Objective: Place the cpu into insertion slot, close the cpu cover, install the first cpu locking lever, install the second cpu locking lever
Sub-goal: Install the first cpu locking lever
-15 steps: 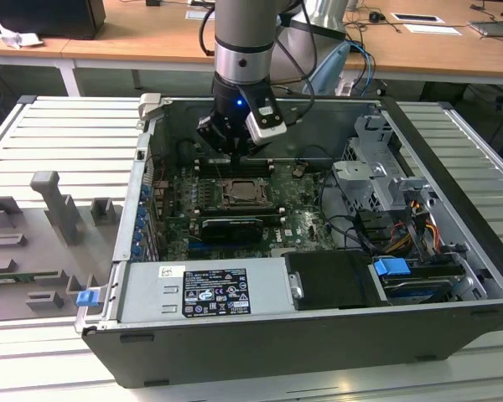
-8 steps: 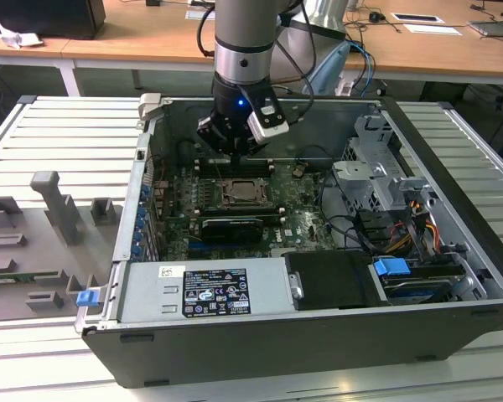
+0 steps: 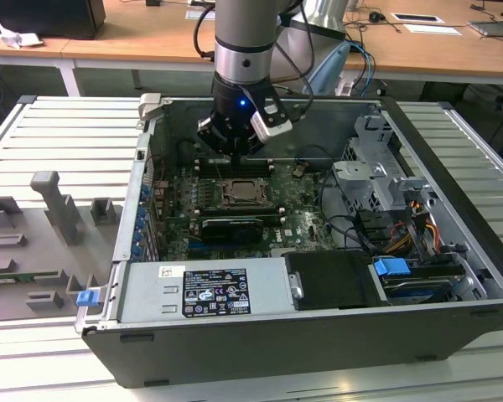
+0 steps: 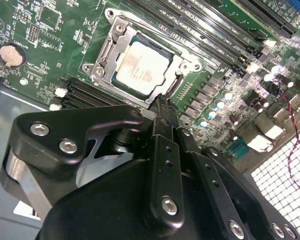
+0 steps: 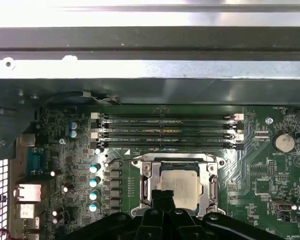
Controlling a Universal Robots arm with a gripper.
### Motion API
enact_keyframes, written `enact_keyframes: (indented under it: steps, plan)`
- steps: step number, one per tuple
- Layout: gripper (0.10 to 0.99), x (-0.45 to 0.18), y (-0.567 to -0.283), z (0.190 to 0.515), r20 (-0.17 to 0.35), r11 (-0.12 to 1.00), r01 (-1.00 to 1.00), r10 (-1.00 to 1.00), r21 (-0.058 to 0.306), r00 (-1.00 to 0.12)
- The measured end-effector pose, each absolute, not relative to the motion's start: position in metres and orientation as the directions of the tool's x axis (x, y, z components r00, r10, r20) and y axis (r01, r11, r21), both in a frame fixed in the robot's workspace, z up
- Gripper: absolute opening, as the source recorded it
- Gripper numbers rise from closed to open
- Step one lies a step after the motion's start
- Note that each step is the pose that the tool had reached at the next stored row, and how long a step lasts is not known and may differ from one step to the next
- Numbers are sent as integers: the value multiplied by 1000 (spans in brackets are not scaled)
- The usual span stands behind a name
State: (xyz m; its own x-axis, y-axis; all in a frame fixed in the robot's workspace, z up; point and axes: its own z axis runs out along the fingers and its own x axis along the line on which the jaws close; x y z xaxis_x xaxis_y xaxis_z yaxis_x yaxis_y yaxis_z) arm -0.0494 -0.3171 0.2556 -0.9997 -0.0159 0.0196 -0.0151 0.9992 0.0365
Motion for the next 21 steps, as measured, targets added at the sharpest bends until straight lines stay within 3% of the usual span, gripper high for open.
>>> enact_keyframes:
  steps: [21]
  plan:
    - [106, -68, -317, 256, 9, 987, -160, -160, 35, -987]
